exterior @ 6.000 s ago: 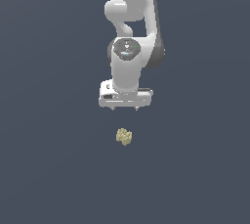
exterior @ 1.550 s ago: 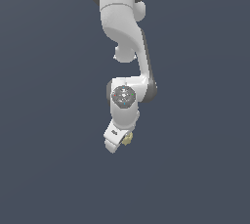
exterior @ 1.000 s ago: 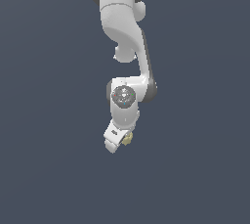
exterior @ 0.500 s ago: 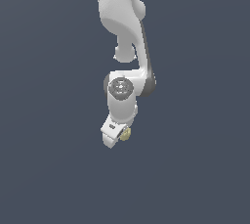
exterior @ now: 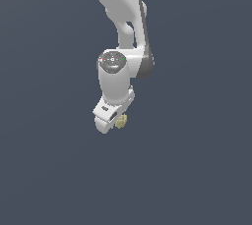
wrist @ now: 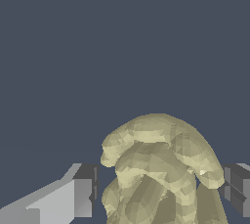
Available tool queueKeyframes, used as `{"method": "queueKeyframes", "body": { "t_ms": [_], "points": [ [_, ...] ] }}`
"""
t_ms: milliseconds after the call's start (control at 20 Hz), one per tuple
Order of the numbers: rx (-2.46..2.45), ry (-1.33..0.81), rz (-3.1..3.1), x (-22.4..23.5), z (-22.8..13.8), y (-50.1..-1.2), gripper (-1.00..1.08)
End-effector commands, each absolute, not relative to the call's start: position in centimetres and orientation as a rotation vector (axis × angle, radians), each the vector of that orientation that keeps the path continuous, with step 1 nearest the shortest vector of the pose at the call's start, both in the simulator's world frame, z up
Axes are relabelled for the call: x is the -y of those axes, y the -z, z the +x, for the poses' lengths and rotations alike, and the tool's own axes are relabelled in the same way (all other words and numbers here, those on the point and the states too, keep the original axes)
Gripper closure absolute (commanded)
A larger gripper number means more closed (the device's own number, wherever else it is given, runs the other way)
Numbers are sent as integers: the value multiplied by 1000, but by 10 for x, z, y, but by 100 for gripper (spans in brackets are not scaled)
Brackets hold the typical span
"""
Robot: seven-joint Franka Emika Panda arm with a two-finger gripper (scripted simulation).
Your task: Pick up the object and move it to a goal position.
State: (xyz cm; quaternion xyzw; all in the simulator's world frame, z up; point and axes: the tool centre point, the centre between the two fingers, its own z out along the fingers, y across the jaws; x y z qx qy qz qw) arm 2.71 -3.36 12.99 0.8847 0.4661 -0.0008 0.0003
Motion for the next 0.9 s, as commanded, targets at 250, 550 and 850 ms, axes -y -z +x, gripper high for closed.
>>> {"method": "queueKeyframes", "body": {
  "t_ms": [250,550,850],
  "points": [
    [-1463,2,2778,55,-3,-191,108],
    [-1464,1,2779,68,-20,-227,108],
    [-1464,-1,2780,75,-29,-247,108]
  ]
}}
